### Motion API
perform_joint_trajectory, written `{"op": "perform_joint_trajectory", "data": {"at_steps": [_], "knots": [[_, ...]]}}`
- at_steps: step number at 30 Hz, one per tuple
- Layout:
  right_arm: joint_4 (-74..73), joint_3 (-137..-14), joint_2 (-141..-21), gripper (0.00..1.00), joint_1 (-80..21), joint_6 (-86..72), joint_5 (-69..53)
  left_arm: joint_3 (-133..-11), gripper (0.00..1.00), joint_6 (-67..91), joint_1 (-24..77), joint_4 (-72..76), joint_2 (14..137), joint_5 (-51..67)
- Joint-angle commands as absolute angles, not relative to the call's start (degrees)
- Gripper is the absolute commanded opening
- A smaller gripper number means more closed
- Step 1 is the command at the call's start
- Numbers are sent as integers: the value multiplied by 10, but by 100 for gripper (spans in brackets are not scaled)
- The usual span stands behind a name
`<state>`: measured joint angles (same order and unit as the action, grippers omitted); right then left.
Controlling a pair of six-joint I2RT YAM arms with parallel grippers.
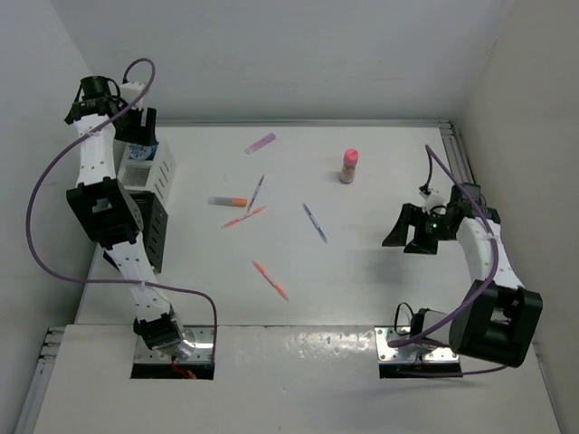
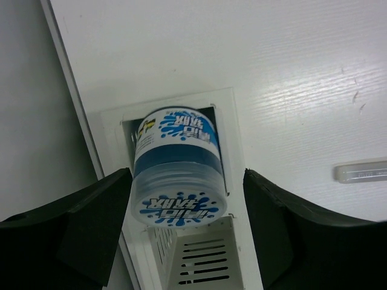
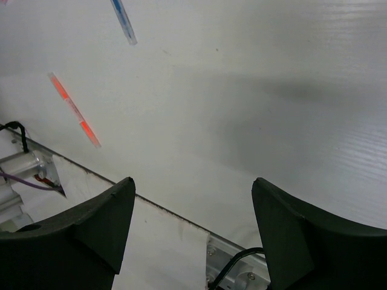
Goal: Sort the stationery into containers
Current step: Place the stationery in the storage box, then pick up the stationery from the storage box.
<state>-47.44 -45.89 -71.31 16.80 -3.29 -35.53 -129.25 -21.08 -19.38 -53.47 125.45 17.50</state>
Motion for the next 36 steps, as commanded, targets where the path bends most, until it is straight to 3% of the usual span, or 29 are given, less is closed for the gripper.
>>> {"op": "perform_joint_trajectory", "data": {"at_steps": [1,9,13,26,36], "knots": [[-462,-483,-707,77,148,-42,-349,-1321,81,-228,-180,-518,1202,204],[-454,-481,-694,77,104,-53,-323,-1282,83,-223,-182,-476,1163,231],[-449,-474,-686,77,91,-49,-309,-1281,81,-202,-183,-478,1165,158],[-441,-463,-691,77,76,-51,-302,-1024,87,-122,-258,-325,1079,238],[-435,-454,-697,77,76,-50,-301,-995,89,-86,-256,-258,1066,249]]}}
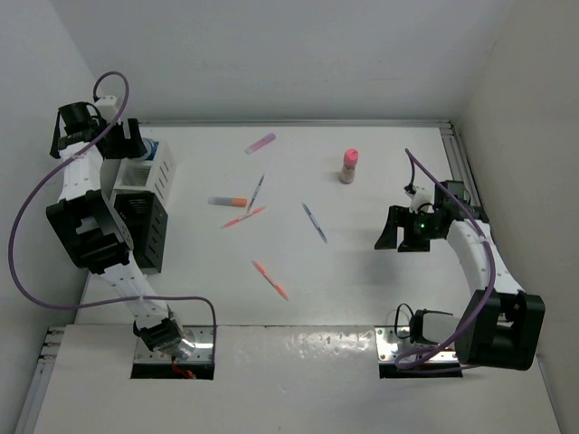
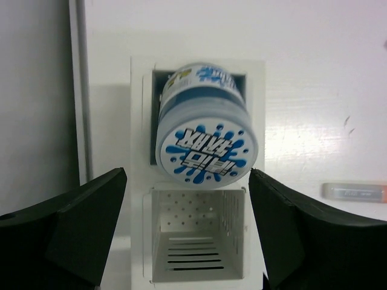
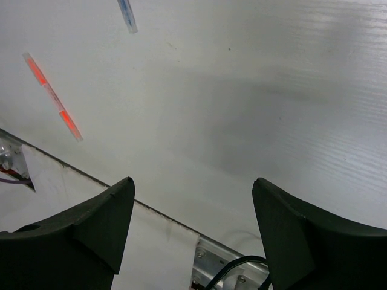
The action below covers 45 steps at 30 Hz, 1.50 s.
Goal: Sort the stationery into containers
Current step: Pick up the stationery from the storage box.
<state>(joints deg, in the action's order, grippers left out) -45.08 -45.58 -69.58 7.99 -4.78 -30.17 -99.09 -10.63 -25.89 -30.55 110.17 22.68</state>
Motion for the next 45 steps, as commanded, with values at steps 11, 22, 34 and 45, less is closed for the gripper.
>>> {"op": "perform_joint_trajectory", "data": {"at_steps": [11,22,34,45], "knots": [[-433,-453,-704,77,75,-53,-301,-1005,89,-77,-243,-252,1089,253],[-430,-454,-715,77,75,-58,-301,-982,90,-73,-238,-241,1092,245],[-428,-454,-717,77,75,-61,-301,-976,86,-56,-237,-222,1108,232],[-425,-446,-715,77,75,-61,-299,-995,55,-50,-235,-224,1120,214]]}}
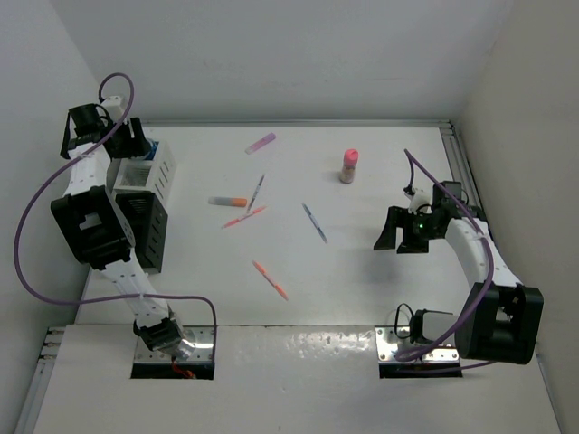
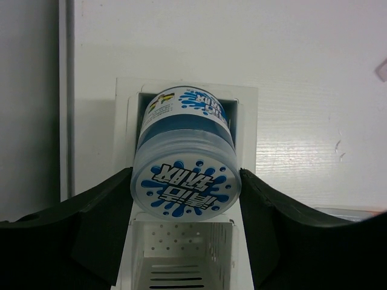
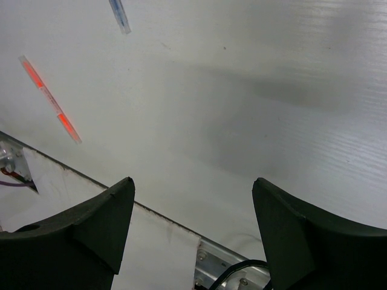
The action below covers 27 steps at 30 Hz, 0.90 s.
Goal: Sort the stationery into containers
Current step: Pick up the stationery from the storage box, then place the stationery in the storage box.
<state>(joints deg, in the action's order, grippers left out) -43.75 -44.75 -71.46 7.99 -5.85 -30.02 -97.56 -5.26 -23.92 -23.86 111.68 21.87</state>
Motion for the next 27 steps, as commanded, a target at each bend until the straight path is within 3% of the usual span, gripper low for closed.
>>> {"op": "perform_joint_trajectory", "data": {"at_steps": [1,8,20,27], "knots": [[-425,-446,-715,77,75,-60,-299,-995,52,-51,-235,-223,1118,215],[-423,-446,-717,77,75,-61,-301,-1033,30,-66,-231,-243,1108,229],[-420,-438,-716,77,74,-61,-301,-1304,16,-154,-223,-448,1219,203],[-419,-438,-720,77,74,-62,-304,-1295,9,-191,-217,-485,1225,228]]}}
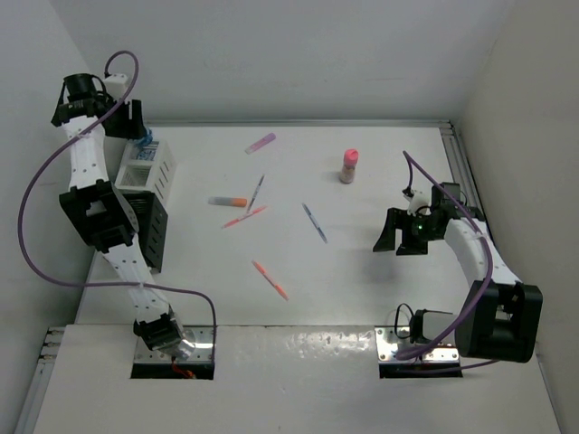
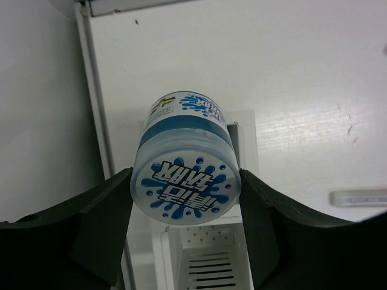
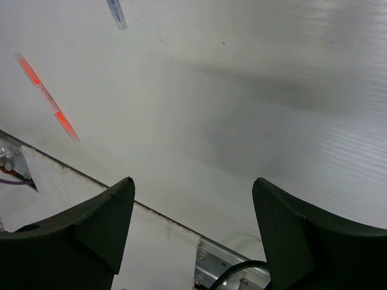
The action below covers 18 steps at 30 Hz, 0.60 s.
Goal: Sort the stationery into containers
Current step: Place the stationery in the storage box.
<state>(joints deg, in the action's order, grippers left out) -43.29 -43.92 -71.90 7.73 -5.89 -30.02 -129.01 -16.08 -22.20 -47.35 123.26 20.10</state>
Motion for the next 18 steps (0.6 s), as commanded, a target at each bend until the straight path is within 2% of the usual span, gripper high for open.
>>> {"op": "perform_joint_trajectory", "data": {"at_steps": [1,16,17,18], "knots": [[-419,-437,-718,77,74,-62,-303,-1295,9,-195,-217,-488,1225,231],[-415,-432,-716,77,74,-66,-302,-1303,6,-259,-202,-539,1248,191],[-415,-432,-716,77,74,-67,-302,-1307,6,-263,-197,-542,1253,187],[-416,-433,-715,77,74,-66,-302,-1308,11,-265,-195,-544,1256,179]]}}
